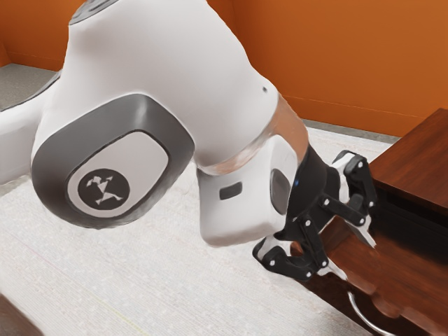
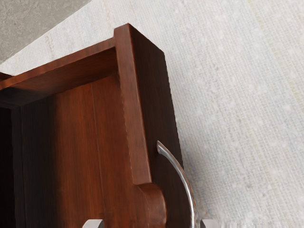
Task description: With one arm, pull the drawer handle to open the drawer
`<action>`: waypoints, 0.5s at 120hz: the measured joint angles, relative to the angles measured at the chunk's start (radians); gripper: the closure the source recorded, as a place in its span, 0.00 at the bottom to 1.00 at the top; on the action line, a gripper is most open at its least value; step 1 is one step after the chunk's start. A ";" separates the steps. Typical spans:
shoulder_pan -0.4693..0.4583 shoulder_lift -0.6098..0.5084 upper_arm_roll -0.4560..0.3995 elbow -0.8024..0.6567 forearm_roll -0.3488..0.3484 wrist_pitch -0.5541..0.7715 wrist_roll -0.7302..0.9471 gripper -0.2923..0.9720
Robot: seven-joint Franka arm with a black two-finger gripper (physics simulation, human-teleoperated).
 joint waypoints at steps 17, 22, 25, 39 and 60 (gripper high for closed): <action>0.058 0.120 0.108 0.241 -0.011 -0.268 -0.003 0.42; 0.055 0.147 0.185 0.278 -0.012 -0.336 -0.005 0.39; 0.064 0.158 0.223 0.299 -0.011 -0.372 -0.008 0.37; 0.171 0.176 0.334 0.334 0.050 -0.499 -0.037 0.31; 0.411 0.188 0.348 0.336 0.082 -0.591 -0.085 0.27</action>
